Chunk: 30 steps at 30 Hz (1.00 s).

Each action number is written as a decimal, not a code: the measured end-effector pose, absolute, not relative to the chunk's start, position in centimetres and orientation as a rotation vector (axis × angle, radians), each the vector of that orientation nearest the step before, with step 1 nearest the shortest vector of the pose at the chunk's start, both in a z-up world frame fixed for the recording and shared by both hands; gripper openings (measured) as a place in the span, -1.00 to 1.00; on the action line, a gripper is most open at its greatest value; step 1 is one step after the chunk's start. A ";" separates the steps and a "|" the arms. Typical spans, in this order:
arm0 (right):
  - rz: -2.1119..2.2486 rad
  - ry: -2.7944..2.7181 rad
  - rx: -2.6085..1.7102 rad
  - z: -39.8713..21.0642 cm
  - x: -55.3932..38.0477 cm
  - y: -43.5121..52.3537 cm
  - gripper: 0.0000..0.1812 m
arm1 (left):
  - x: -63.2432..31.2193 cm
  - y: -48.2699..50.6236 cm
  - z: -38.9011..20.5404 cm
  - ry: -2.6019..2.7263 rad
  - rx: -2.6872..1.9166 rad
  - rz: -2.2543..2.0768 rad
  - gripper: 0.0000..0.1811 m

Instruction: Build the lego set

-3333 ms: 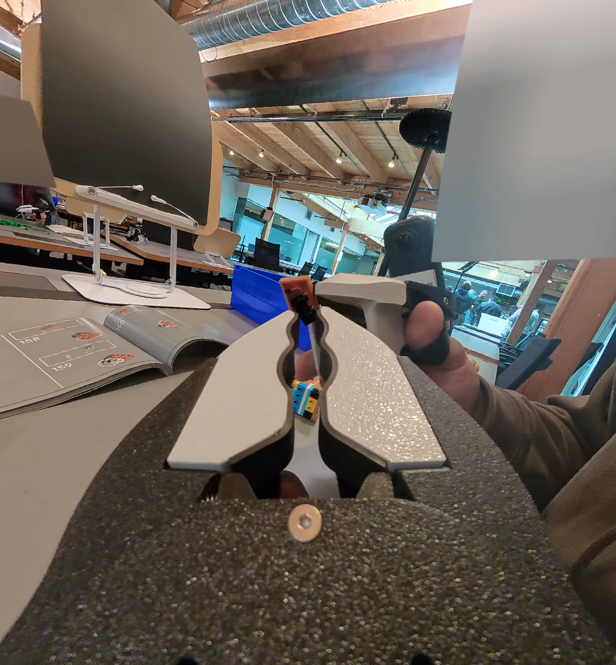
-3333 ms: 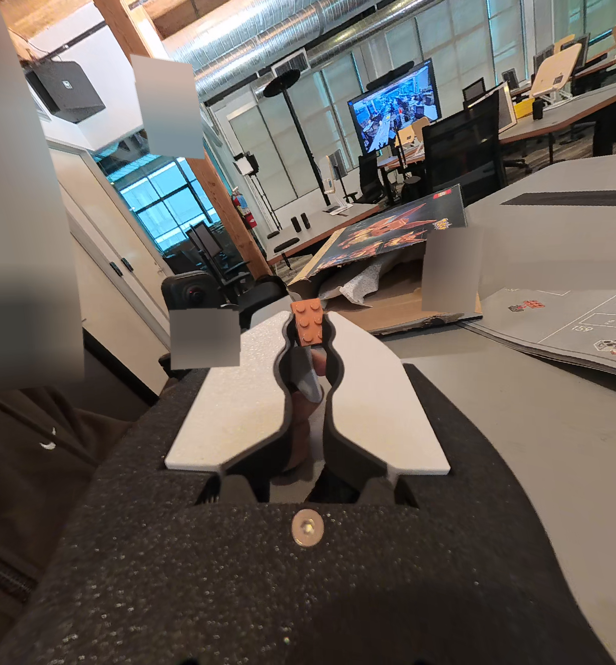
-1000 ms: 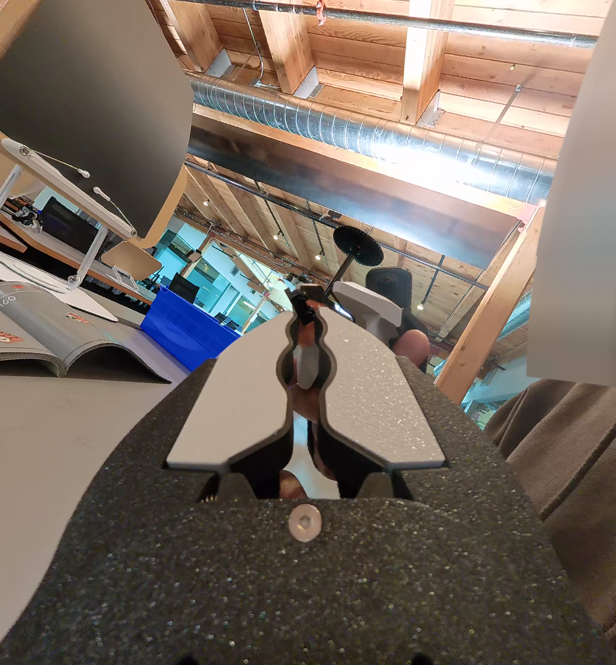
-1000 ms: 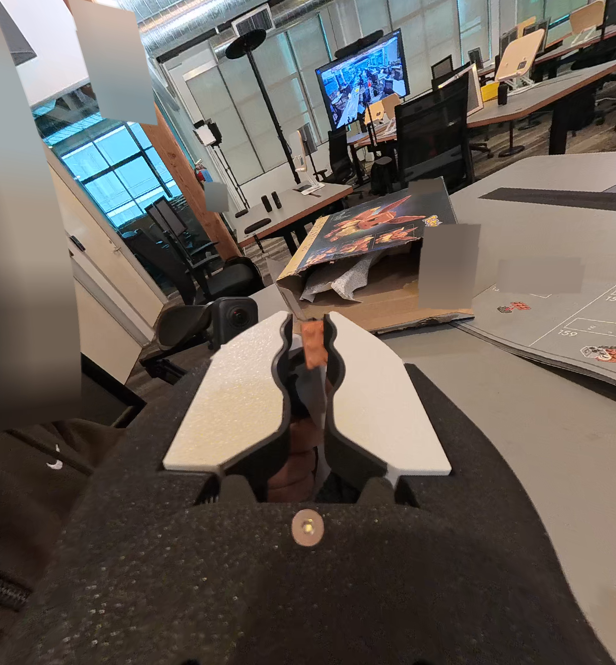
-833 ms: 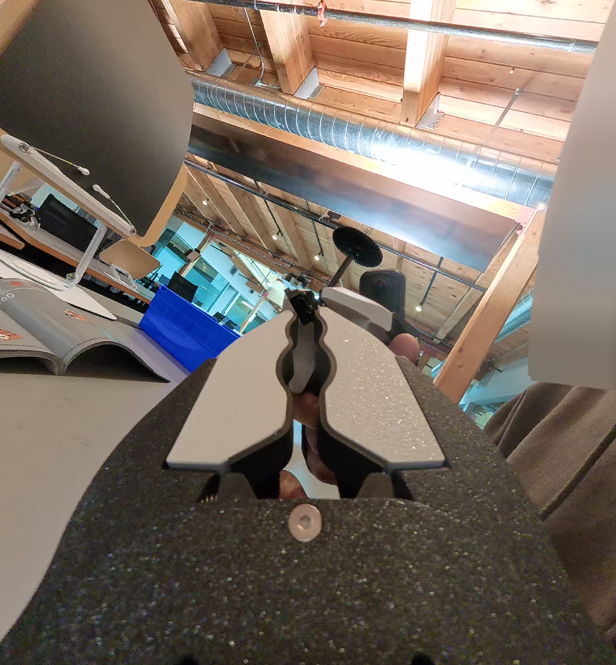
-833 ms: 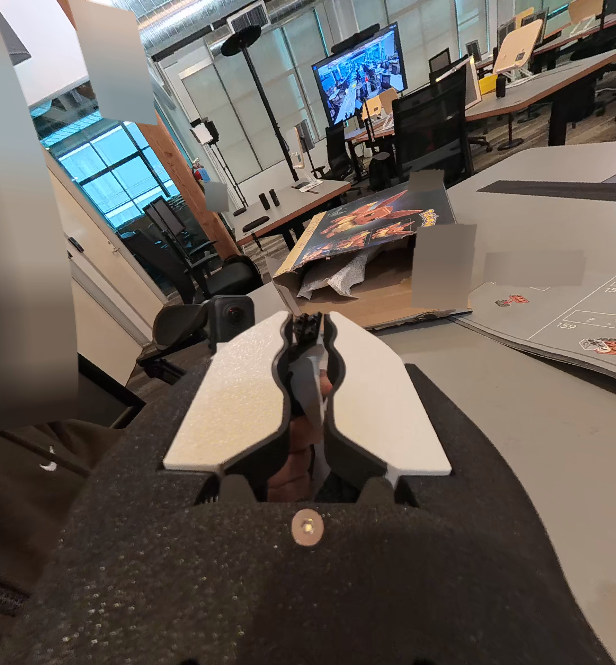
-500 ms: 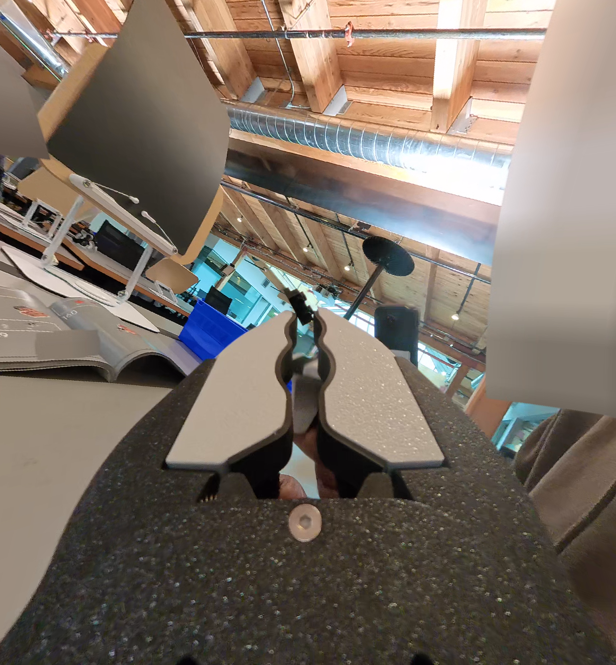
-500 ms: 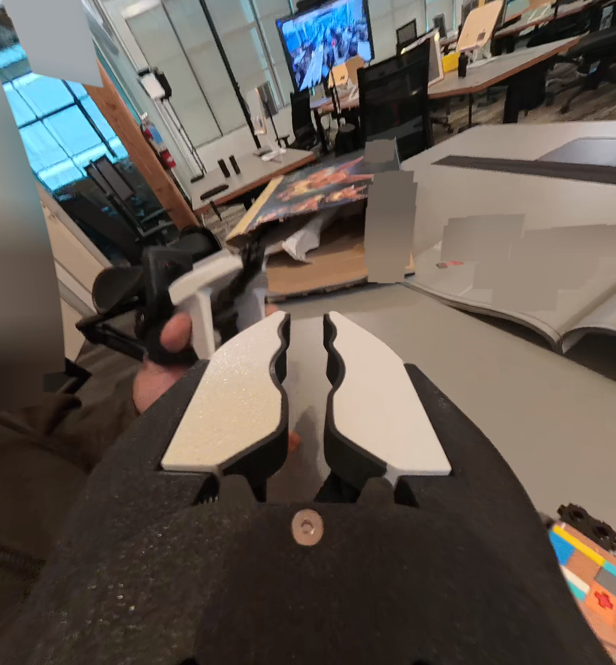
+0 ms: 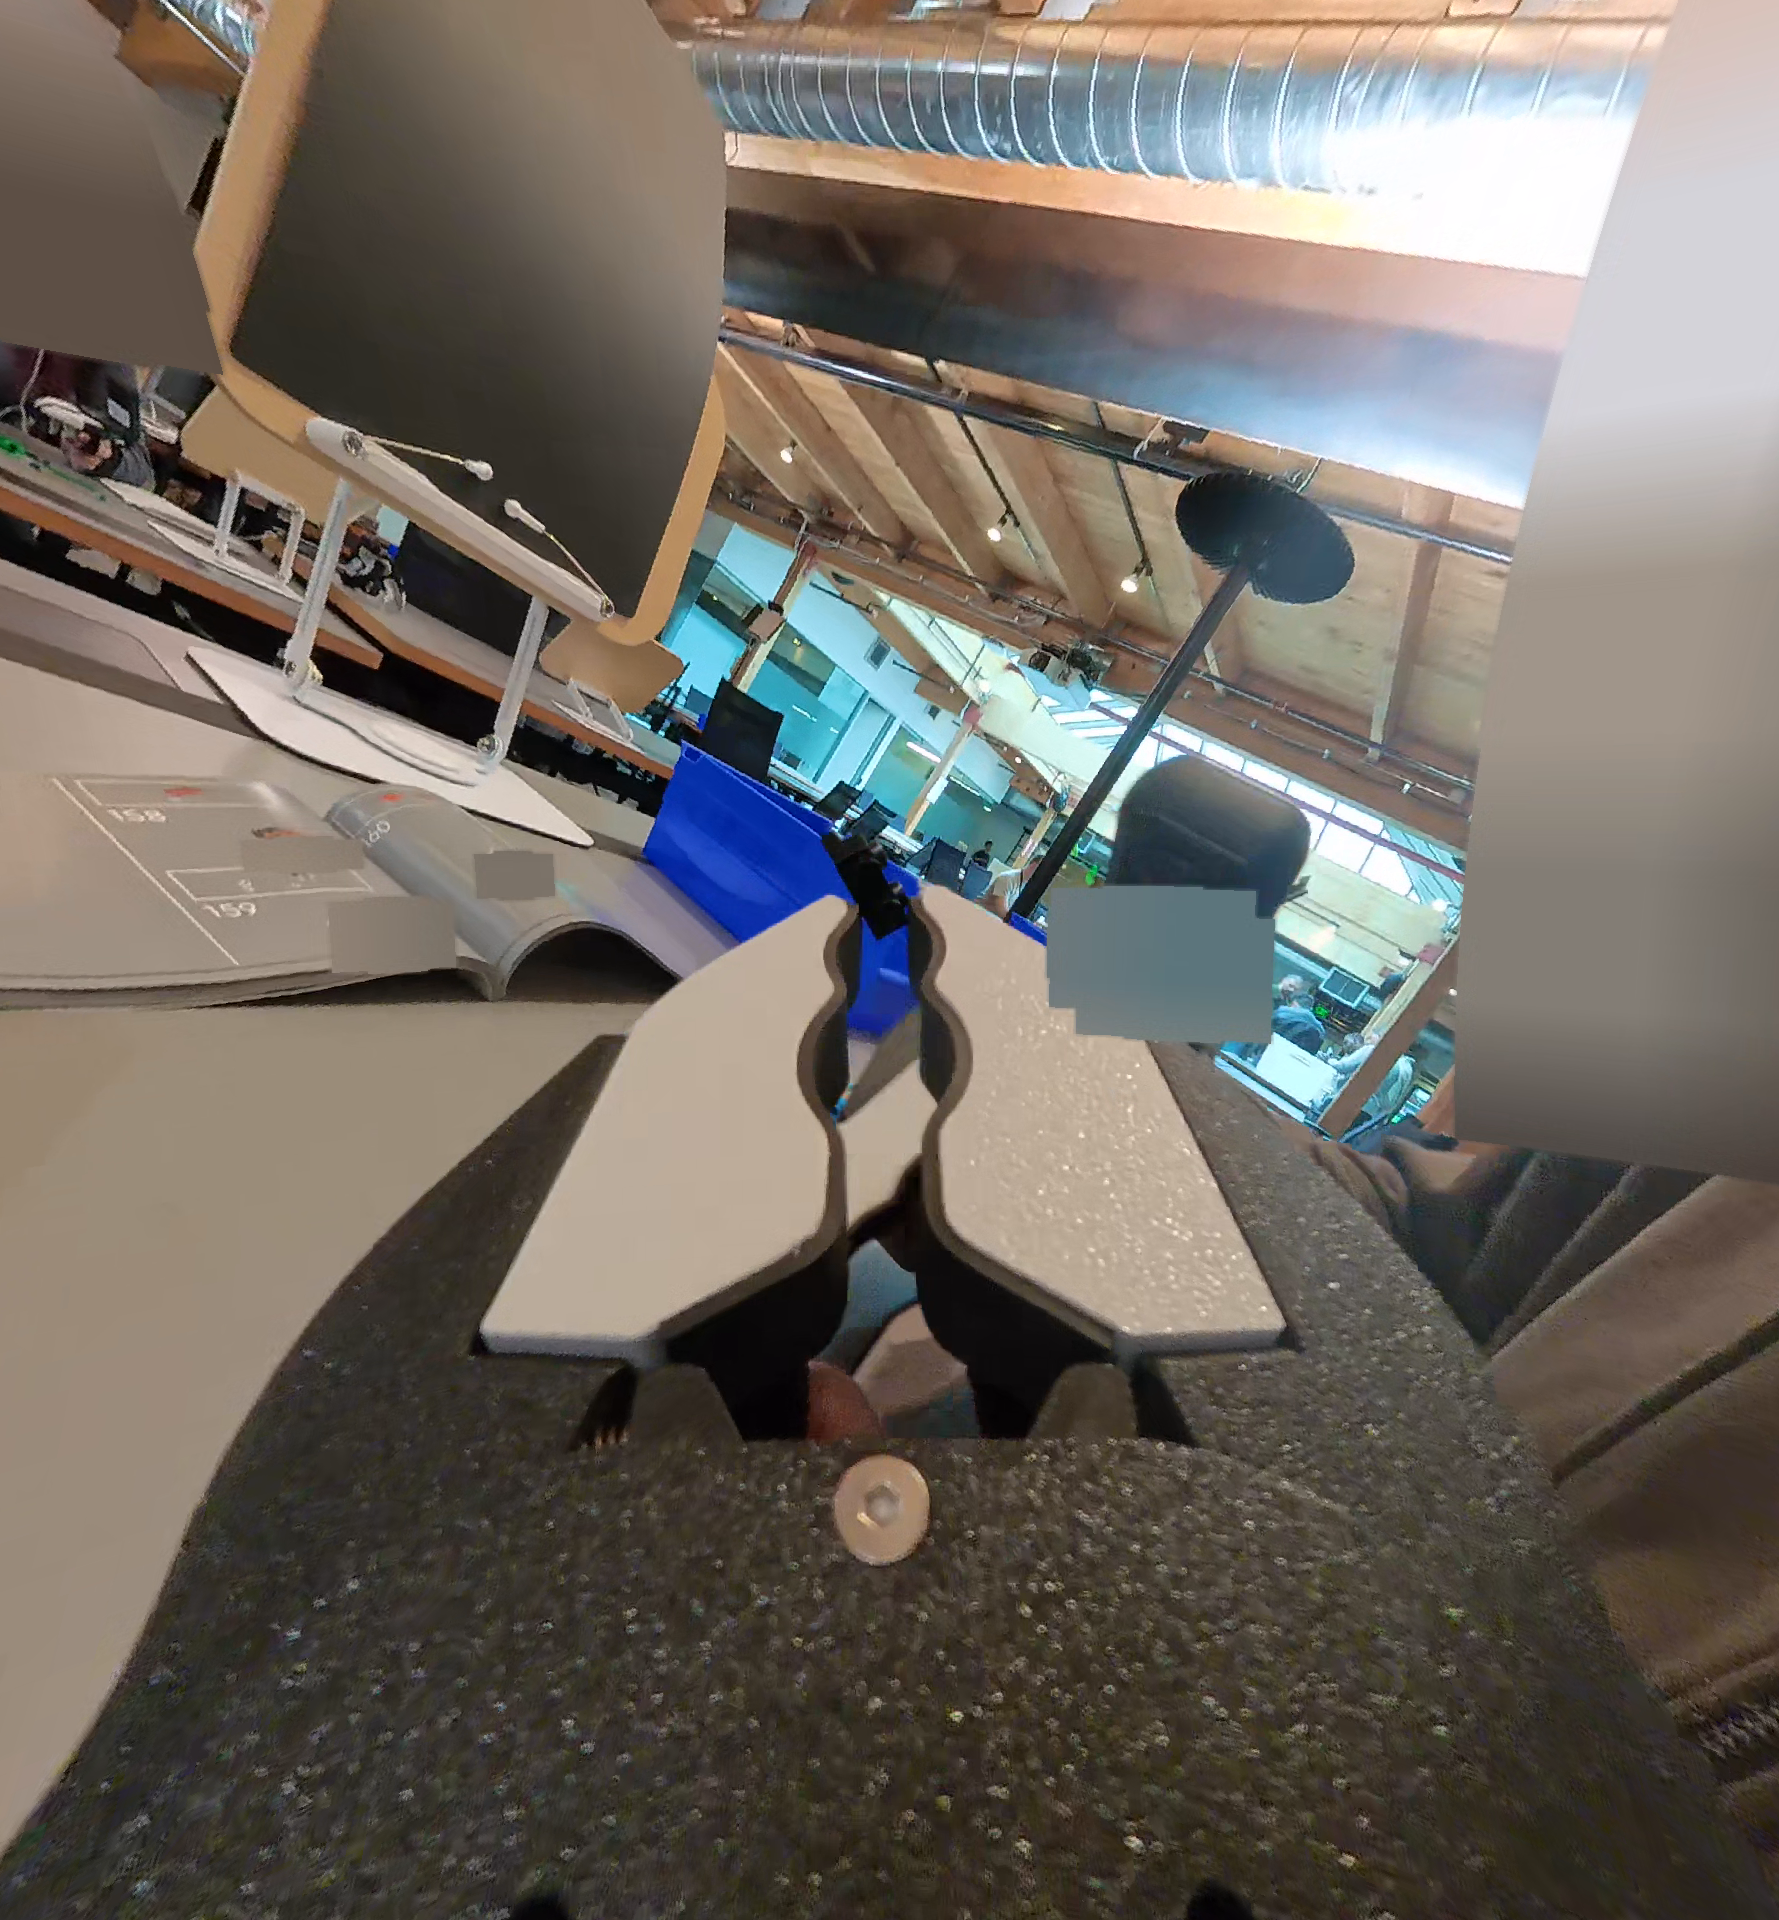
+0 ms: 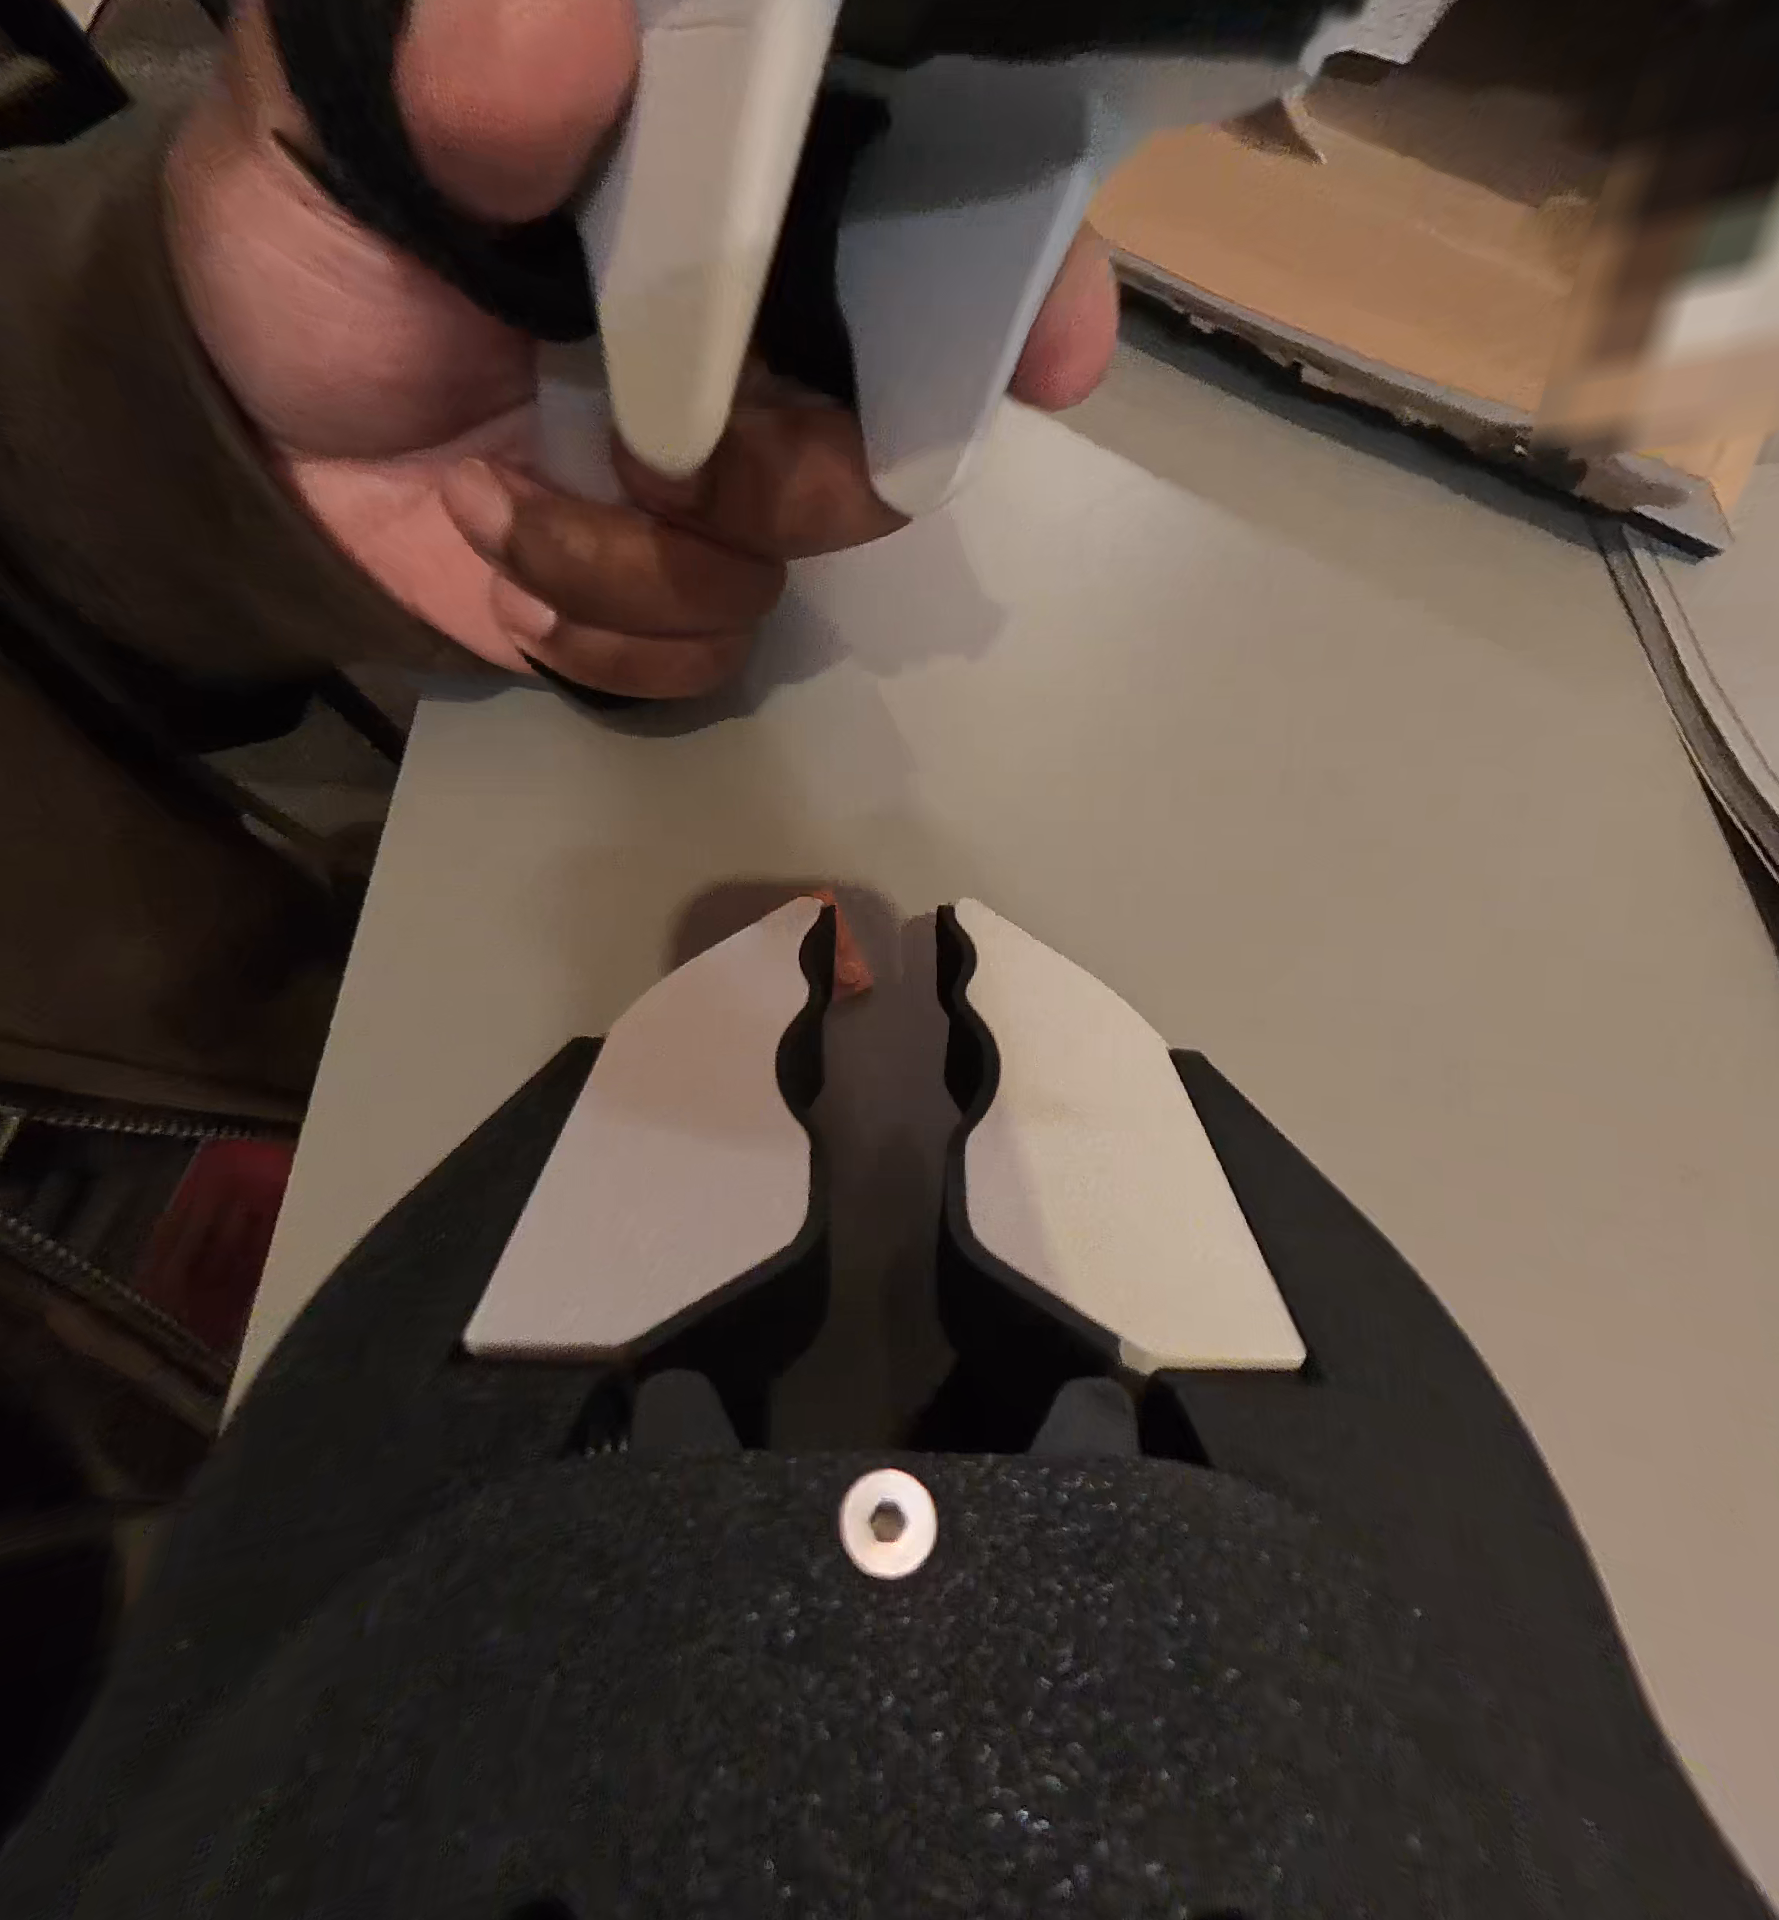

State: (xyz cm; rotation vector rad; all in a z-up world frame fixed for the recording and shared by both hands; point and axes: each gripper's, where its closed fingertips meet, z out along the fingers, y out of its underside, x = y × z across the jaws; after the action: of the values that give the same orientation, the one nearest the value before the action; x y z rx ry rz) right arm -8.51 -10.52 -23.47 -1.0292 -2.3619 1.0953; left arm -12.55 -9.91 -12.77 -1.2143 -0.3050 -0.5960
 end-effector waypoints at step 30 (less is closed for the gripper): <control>0.961 -2.430 -1.076 -23.1 -8.7 -10.0 -1.00 | -12.1 -11.2 -12.7 -0.306 -1.177 -0.659 -0.91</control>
State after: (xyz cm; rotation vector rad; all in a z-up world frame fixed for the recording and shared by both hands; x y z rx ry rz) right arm -8.73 -10.01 -23.06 -1.0762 -2.4299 0.9606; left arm -12.07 -11.17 -12.69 -1.1768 -0.3063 -0.6590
